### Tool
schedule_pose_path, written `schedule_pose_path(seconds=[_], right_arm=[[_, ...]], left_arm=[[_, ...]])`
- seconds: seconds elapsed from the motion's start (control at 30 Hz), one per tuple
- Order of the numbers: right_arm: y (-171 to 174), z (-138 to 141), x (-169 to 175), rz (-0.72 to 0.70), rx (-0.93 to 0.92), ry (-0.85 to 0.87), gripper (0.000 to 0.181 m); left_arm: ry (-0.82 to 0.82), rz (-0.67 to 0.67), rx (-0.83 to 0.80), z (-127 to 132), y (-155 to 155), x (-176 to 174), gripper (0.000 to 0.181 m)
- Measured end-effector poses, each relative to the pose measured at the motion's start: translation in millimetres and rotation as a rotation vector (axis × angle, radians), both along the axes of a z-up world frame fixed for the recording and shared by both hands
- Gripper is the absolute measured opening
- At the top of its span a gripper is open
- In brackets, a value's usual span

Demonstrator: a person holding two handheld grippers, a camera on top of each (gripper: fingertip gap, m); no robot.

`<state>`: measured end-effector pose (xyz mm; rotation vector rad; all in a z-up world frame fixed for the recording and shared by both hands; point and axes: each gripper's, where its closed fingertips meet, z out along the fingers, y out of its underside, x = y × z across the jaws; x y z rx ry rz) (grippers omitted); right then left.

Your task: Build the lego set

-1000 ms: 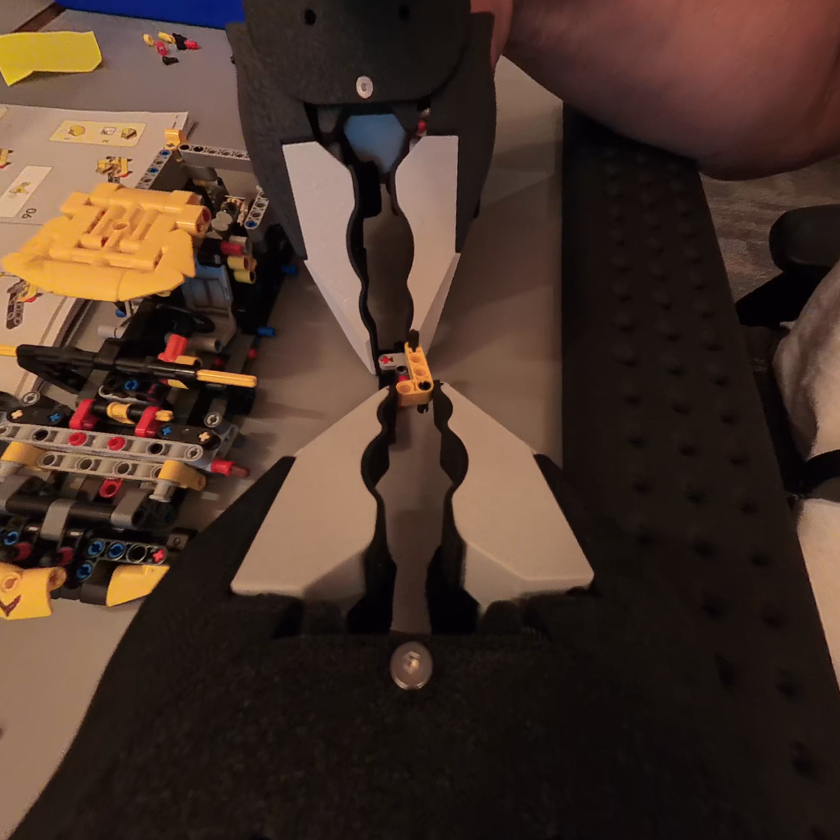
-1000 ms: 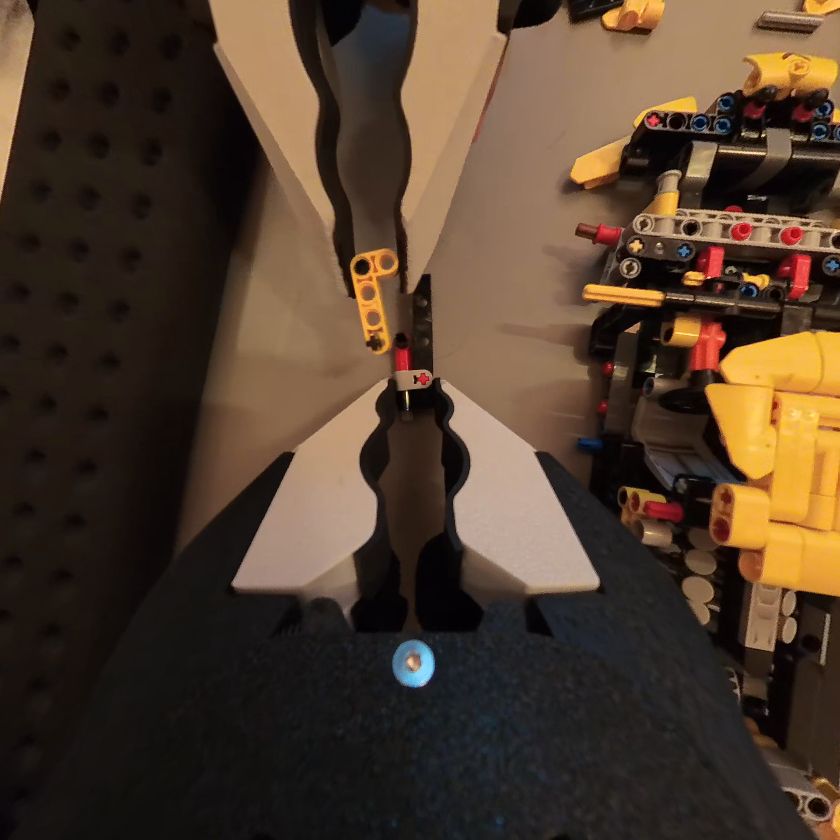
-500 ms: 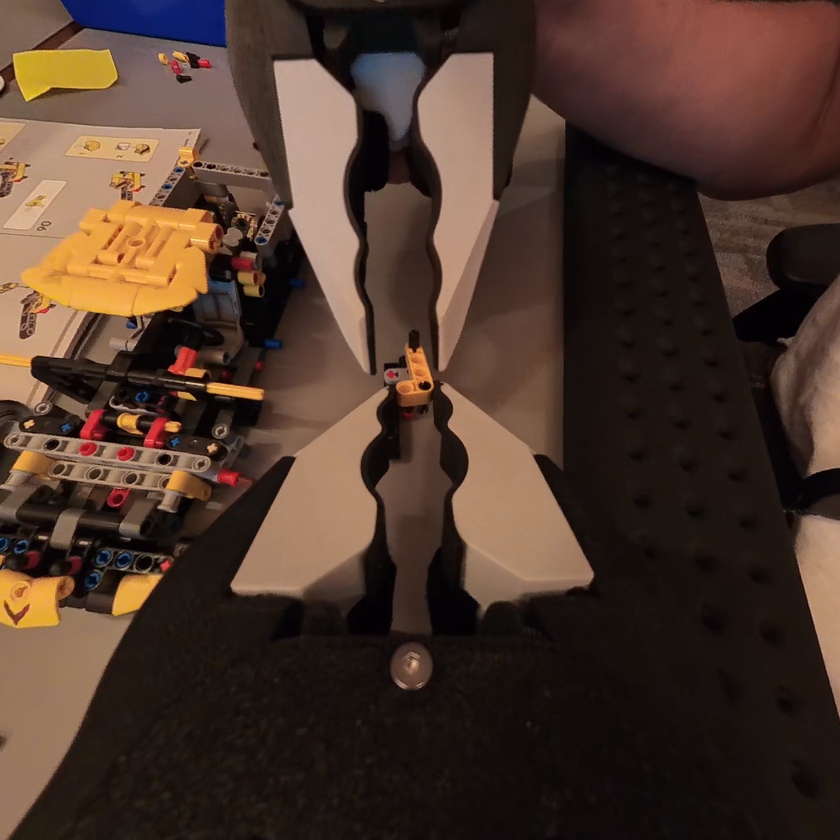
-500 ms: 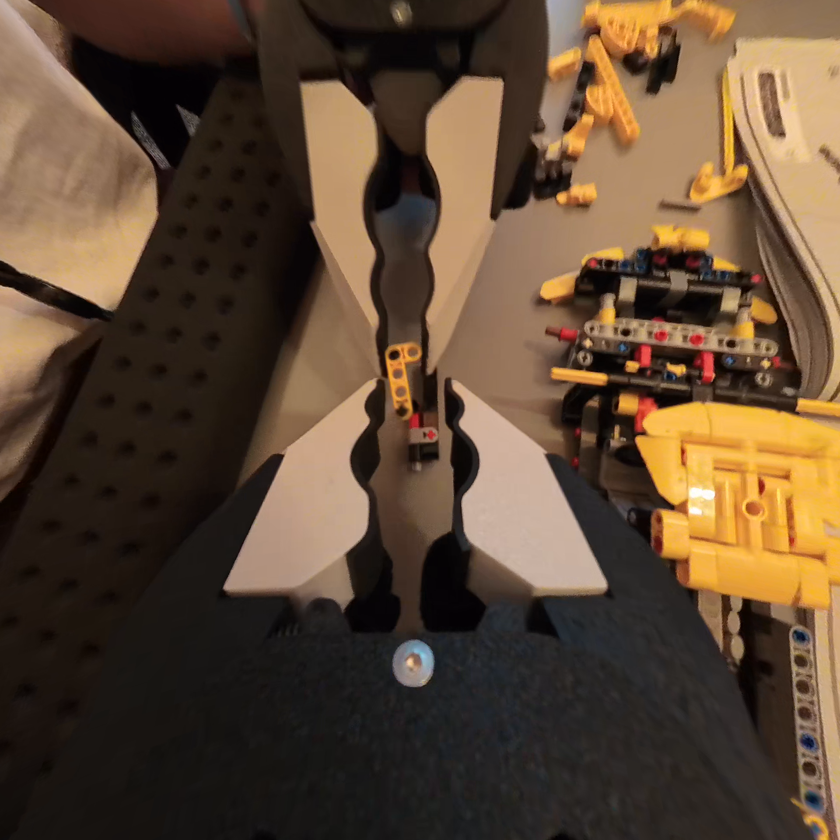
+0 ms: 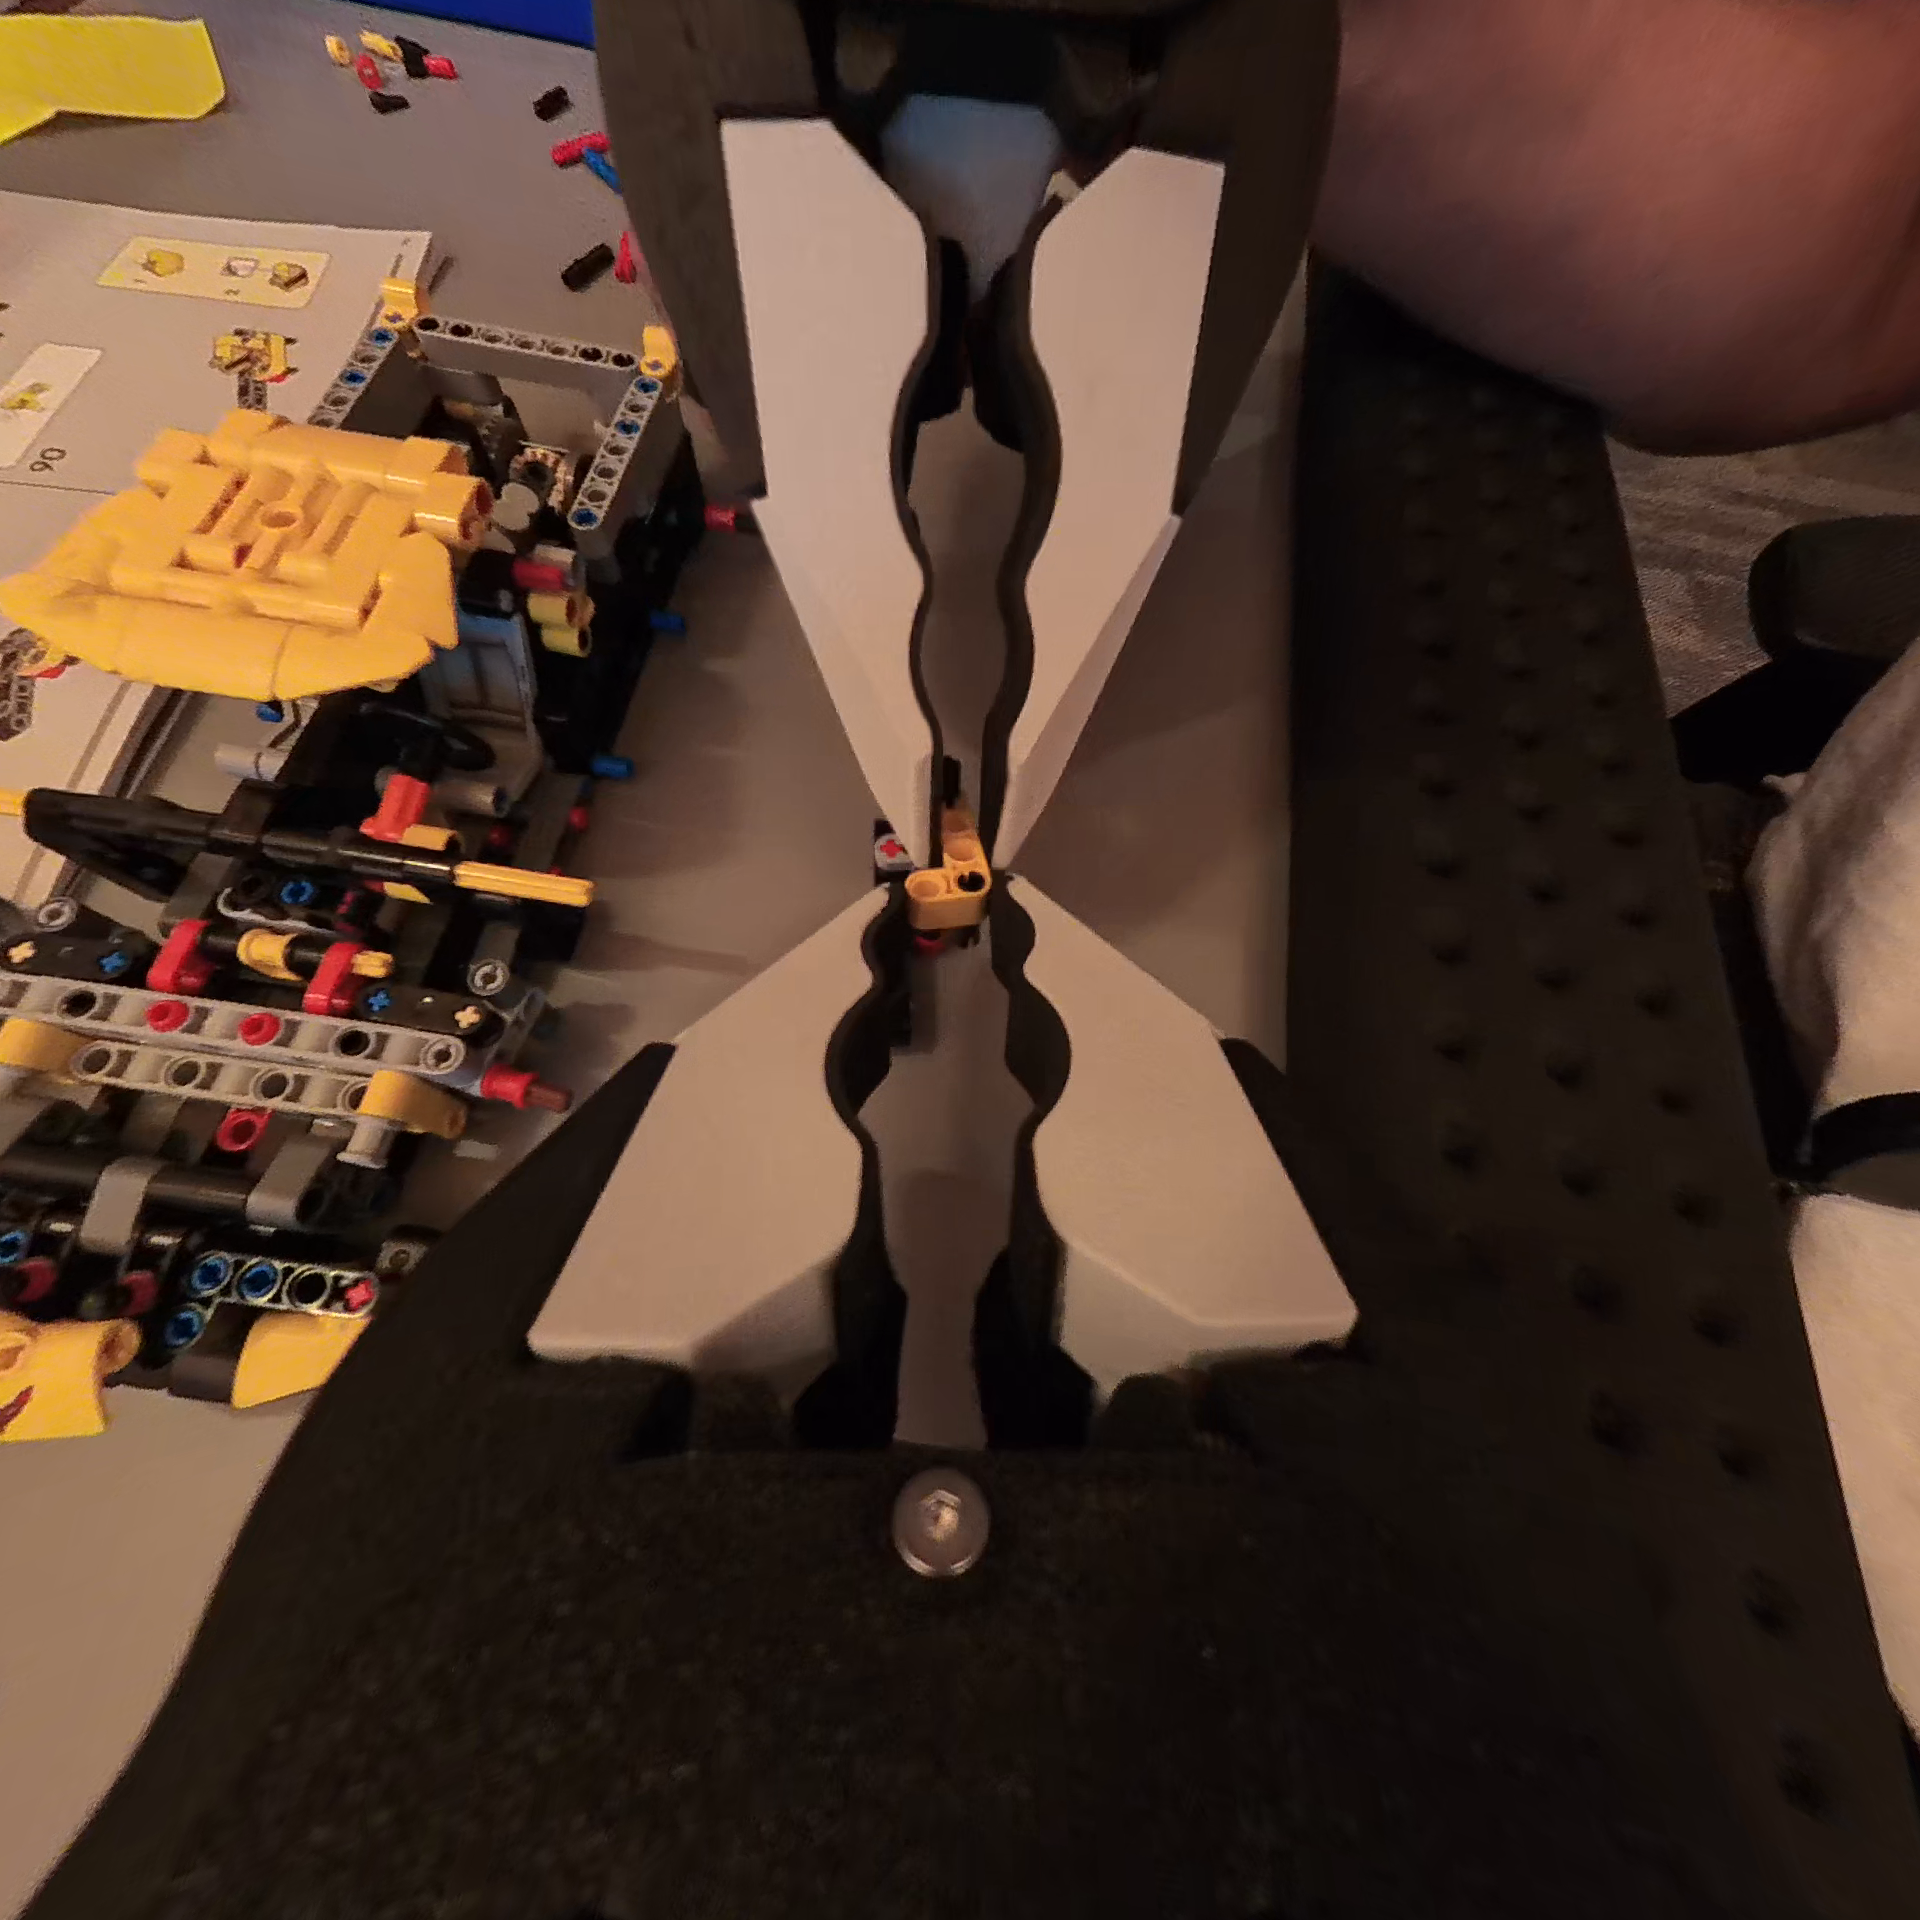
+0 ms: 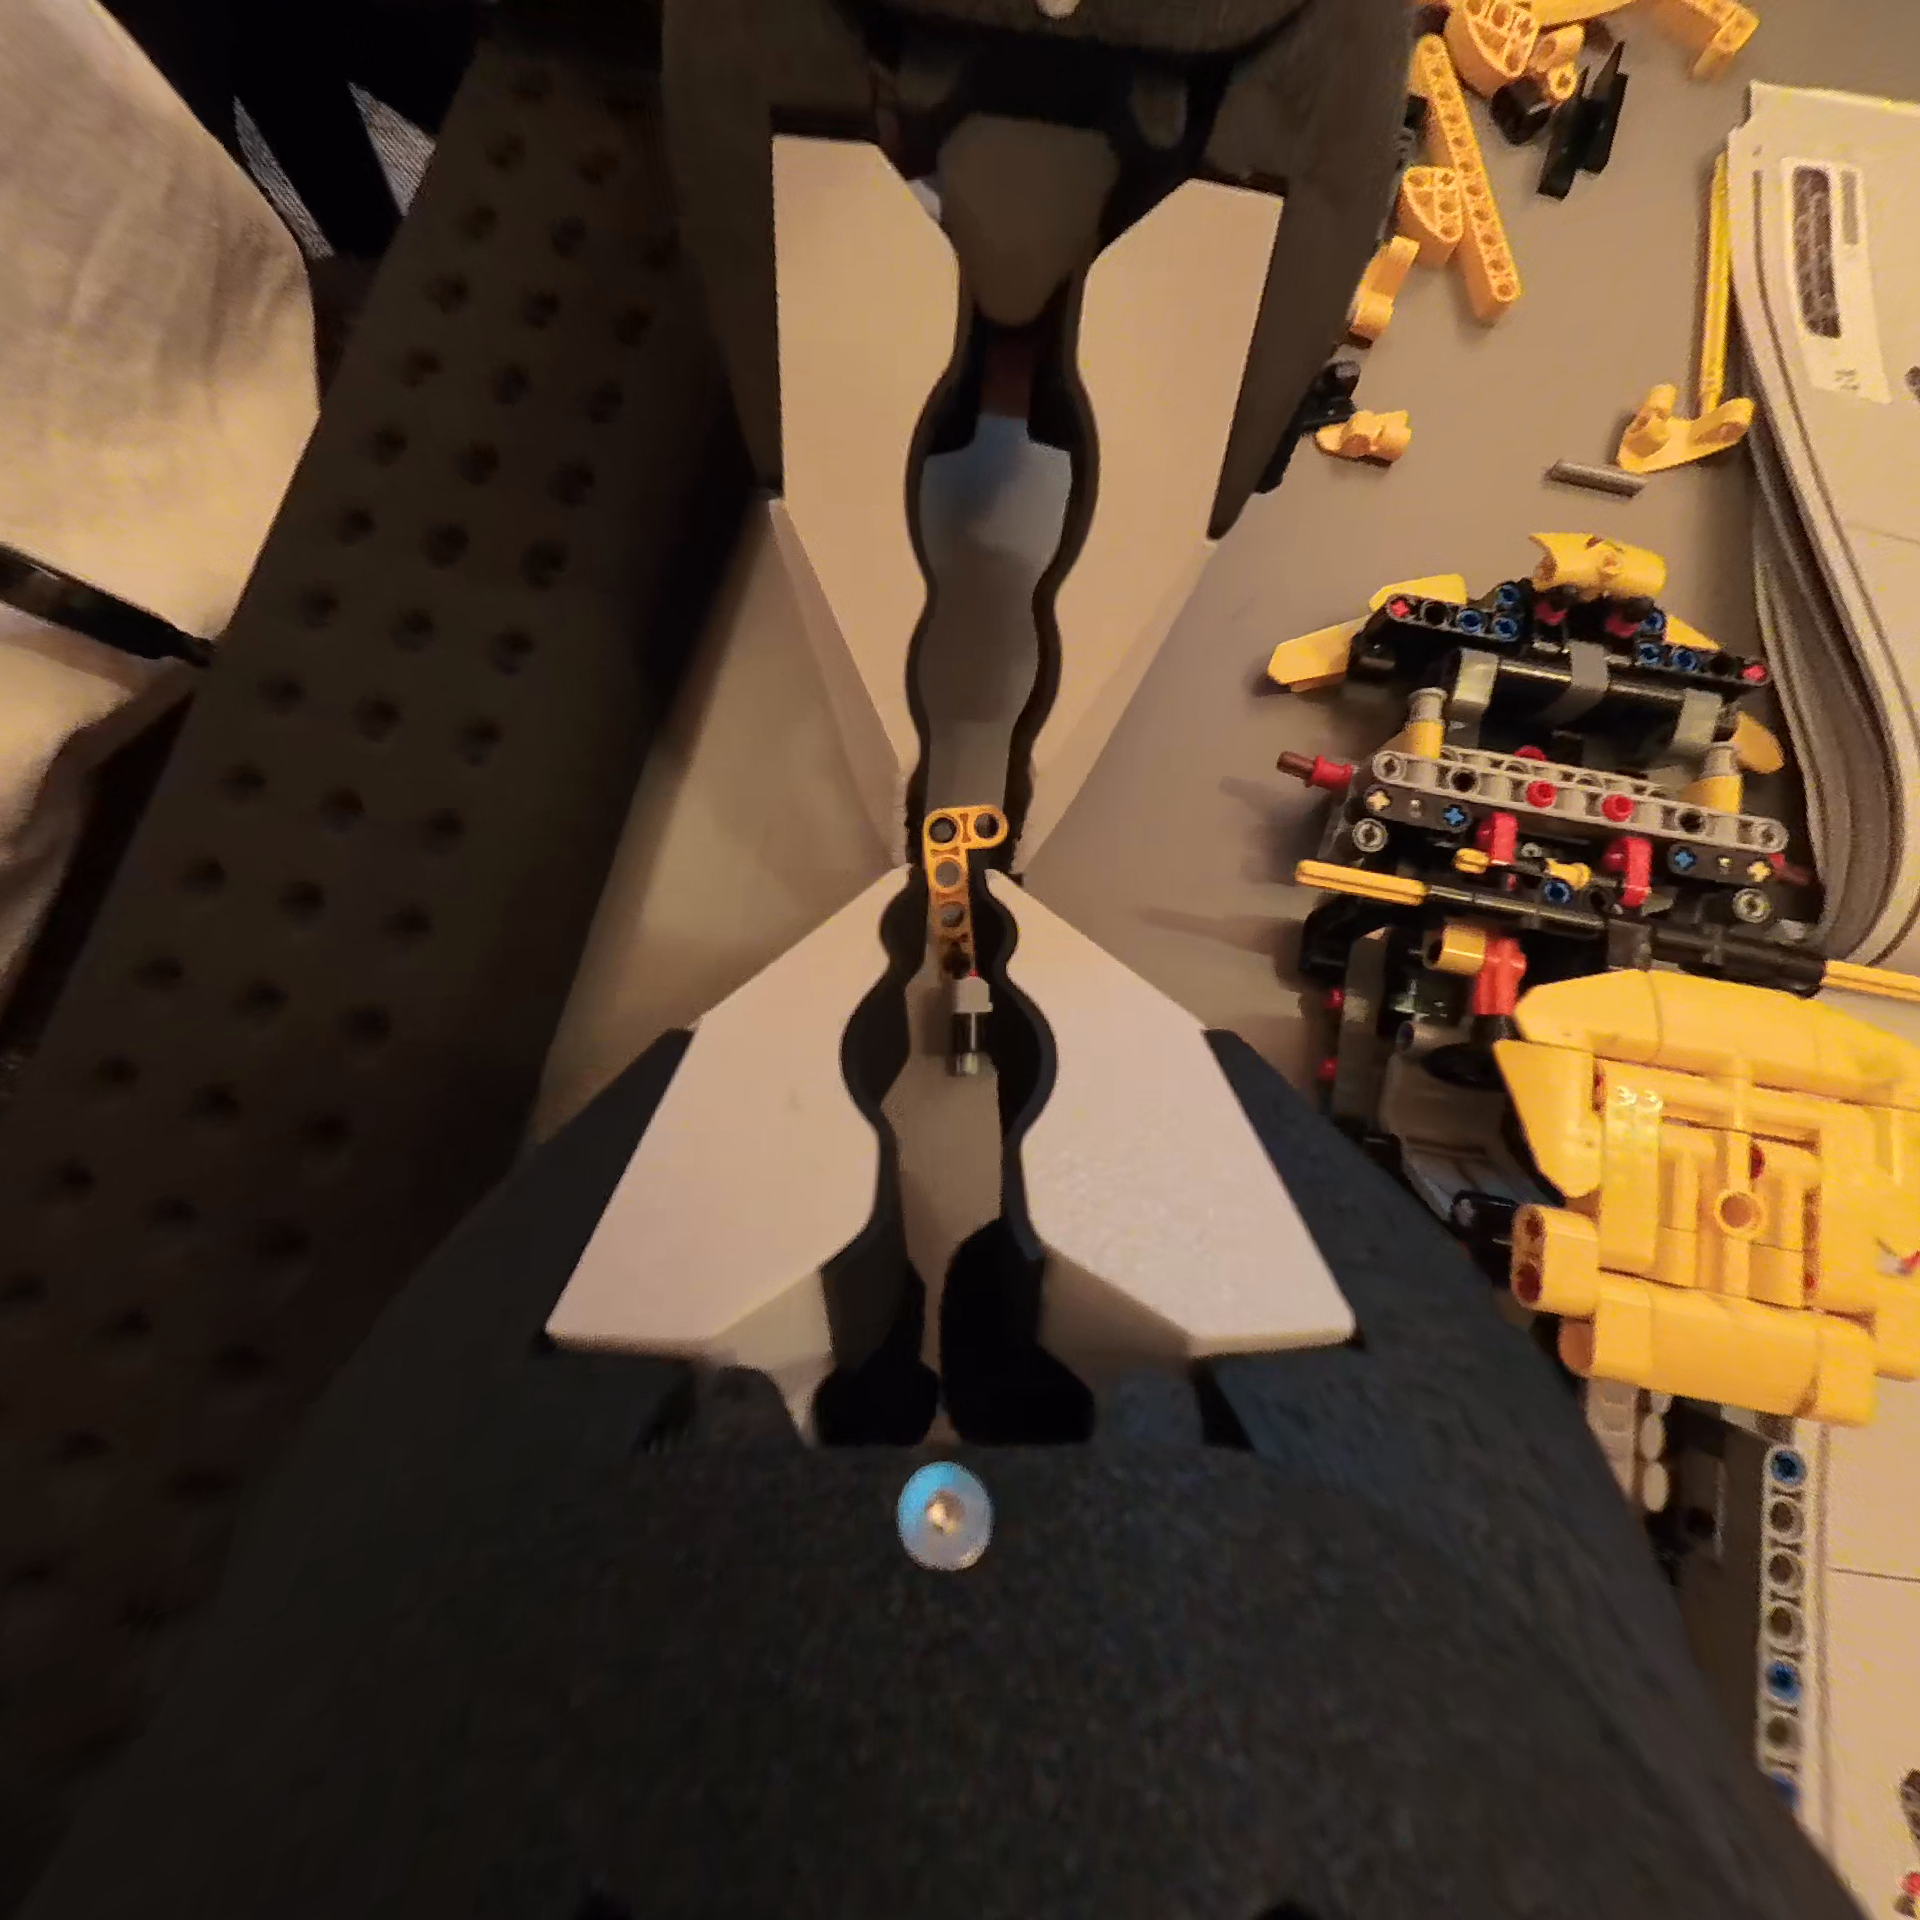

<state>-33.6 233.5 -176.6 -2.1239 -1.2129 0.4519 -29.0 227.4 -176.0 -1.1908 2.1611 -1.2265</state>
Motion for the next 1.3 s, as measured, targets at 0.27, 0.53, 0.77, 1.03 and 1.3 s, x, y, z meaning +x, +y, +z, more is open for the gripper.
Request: schedule_pose_path(seconds=[0.27,0.53,0.77,1.03,1.3], right_arm=[[-2,-2,0,-0.002,-0.047,0.018,0.007],[6,31,4,-0.019,0.047,0.154,0.006],[8,24,8,-0.054,0.022,0.15,0.007],[27,39,8,-0.206,-0.094,0.39,0.027],[42,55,16,-0.302,-0.05,0.481,0.01]], left_arm=[[-0.011,-0.006,0.084,-2,-1,1,0.015],[-0.136,0.039,-0.015,25,6,4,0.01],[-0.195,0.055,0.146,19,7,9,0.004],[-0.344,0.192,0.567,27,33,20,0.004],[-0.424,0.353,0.782,43,45,27,0.004]])
